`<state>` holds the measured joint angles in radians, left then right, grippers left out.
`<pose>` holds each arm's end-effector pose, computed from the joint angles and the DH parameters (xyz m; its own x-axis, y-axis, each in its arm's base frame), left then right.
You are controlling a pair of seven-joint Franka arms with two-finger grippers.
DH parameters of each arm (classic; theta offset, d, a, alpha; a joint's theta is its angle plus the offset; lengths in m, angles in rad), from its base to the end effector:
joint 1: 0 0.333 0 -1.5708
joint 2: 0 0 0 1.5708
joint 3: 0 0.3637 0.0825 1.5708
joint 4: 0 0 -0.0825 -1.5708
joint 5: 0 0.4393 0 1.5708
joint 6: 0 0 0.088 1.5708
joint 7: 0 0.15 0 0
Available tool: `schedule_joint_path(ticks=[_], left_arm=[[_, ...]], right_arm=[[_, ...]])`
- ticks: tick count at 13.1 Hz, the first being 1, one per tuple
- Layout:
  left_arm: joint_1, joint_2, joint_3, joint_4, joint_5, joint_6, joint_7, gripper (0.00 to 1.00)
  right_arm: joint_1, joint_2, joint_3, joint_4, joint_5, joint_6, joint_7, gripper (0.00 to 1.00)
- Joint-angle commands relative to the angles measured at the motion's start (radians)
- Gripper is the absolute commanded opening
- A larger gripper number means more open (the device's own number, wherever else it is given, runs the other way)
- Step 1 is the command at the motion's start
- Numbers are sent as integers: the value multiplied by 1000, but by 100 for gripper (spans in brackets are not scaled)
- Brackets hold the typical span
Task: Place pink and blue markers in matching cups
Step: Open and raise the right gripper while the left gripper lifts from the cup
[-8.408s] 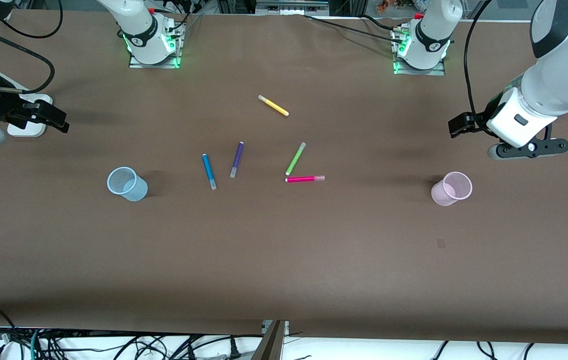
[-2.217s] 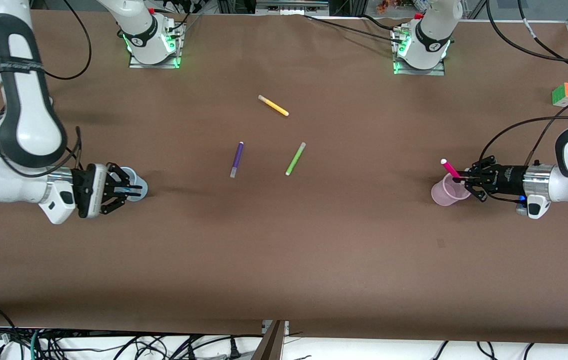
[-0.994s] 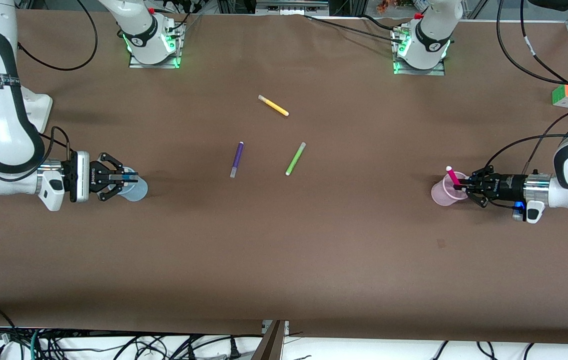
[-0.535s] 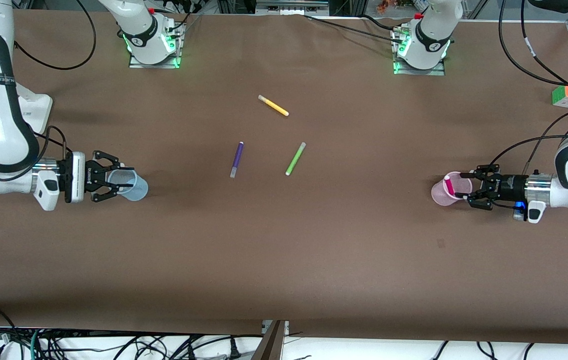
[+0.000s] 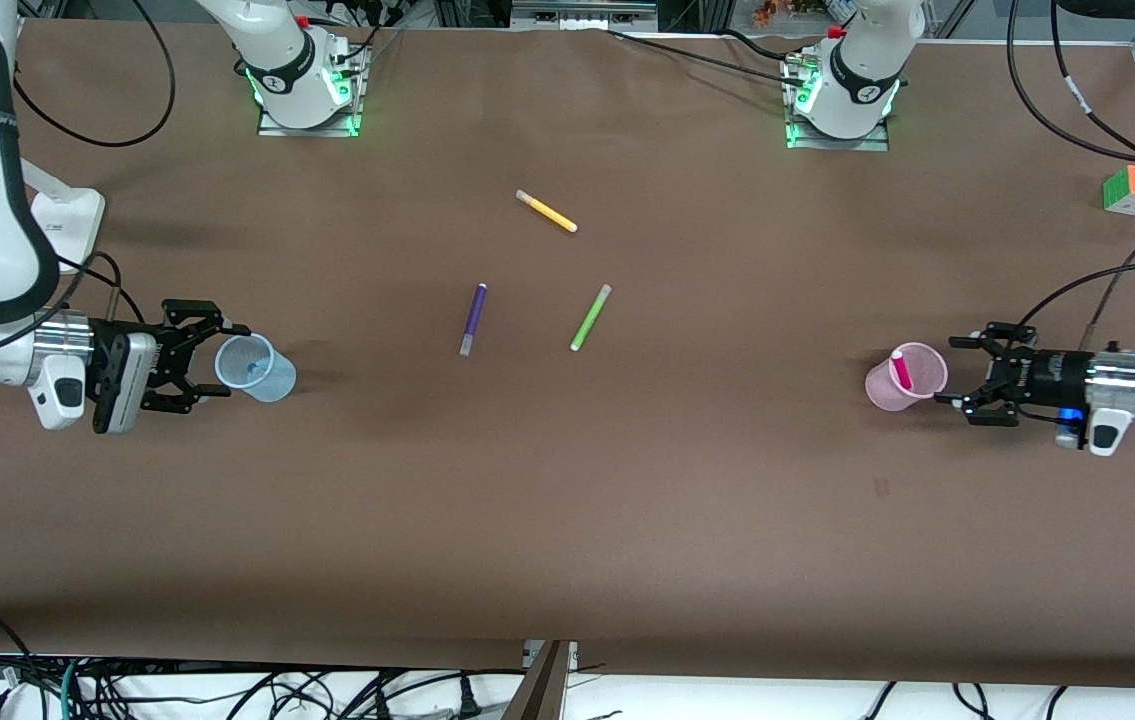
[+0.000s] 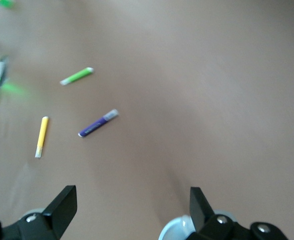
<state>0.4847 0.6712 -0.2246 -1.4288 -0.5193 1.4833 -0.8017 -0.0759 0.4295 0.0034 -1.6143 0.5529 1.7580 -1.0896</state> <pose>0.7008 0.1324 0.2807 0.2325 0.5893 -0.7737 0.9246 -0.3807 -0.0121 0.7093 0.0172 0.3514 0.7001 0.6596 0.2735 0.6917 -0.5316 -0.4889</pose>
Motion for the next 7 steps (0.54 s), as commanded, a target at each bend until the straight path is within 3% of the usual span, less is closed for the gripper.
schedule_joint_path(ticks=[1,4,7], left_arm=[[-53,-117,-4,34,19,-93,-173,100],[-129,-209,-5,71,27,-188,-377,100],[-207,-213,-5,198,71,-279,-465,100]], right_arm=[[51,-3,0,100,-141,-15,328,100],[88,-3,3,200,-276,-98,618,100],[120,-3,4,275,-411,-185,859,100]])
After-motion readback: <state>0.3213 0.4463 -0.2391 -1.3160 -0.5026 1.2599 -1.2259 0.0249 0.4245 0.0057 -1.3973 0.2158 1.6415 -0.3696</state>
